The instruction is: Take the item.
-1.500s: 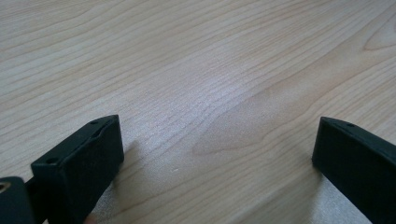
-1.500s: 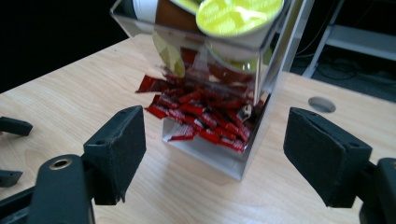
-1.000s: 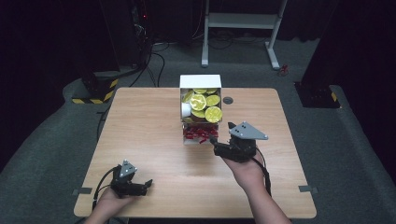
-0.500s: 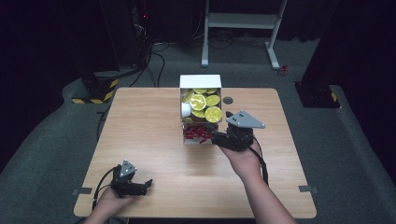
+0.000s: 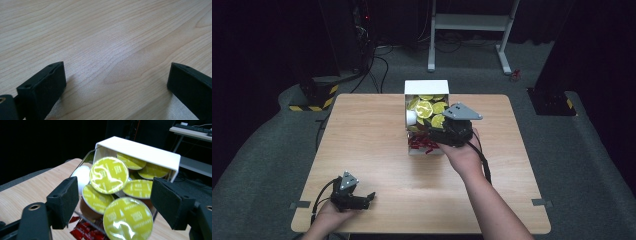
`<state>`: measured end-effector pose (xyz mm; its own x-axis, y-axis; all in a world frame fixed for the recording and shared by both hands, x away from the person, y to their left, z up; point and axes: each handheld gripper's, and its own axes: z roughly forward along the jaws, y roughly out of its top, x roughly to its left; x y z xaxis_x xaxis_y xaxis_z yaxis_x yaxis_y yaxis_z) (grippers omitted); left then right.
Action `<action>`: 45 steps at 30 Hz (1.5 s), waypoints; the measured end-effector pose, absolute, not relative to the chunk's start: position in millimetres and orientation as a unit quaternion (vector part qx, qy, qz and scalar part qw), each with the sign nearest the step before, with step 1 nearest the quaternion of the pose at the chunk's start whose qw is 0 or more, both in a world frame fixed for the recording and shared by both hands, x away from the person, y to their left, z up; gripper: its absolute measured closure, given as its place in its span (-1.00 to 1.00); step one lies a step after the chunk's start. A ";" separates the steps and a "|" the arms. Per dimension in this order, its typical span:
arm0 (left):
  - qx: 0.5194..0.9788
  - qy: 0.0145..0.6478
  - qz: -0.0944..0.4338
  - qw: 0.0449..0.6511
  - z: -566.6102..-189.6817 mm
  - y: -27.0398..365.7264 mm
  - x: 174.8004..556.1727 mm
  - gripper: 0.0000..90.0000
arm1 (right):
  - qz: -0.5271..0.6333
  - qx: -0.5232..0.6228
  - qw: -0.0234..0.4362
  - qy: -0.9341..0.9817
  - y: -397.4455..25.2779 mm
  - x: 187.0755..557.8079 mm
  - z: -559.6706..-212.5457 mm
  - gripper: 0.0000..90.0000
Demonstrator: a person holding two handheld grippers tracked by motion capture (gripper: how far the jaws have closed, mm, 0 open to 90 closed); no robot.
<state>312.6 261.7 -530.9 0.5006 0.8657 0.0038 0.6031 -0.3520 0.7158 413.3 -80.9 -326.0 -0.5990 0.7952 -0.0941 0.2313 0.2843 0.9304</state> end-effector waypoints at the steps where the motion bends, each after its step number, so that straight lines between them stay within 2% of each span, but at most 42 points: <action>1: 0.799 0.460 0.196 0.336 -530.9 261.6 312.6 -0.95 | 0.486 0.343 0.288 0.750 -78.1 416.2 -324.8 -0.49; 14: 0.799 0.459 0.195 0.336 -530.9 261.9 312.4 -0.95 | 0.462 0.358 0.293 0.757 -51.6 440.4 -324.4 -0.63; 24: 0.800 0.457 0.196 0.334 -530.7 262.2 312.6 -0.95 | 0.450 0.362 0.290 0.763 -41.0 447.6 -327.3 -0.61; 35: 0.801 0.456 0.197 0.334 -530.7 262.5 312.7 -0.95 | 0.437 0.359 0.288 0.773 -38.9 454.9 -328.5 -0.43; 39: 0.801 0.456 0.197 0.334 -530.7 262.5 312.7 -0.95 | 0.428 0.364 0.285 0.777 -37.6 457.2 -332.0 -0.30; 41: 0.801 0.456 0.197 0.334 -530.7 262.5 312.7 -0.95 | 0.430 0.359 0.285 0.778 -37.8 456.2 -331.3 -0.18; 45: 0.801 0.455 0.197 0.334 -530.7 262.5 312.7 -0.95 | 0.437 0.358 0.284 0.775 -38.6 452.5 -328.9 -0.17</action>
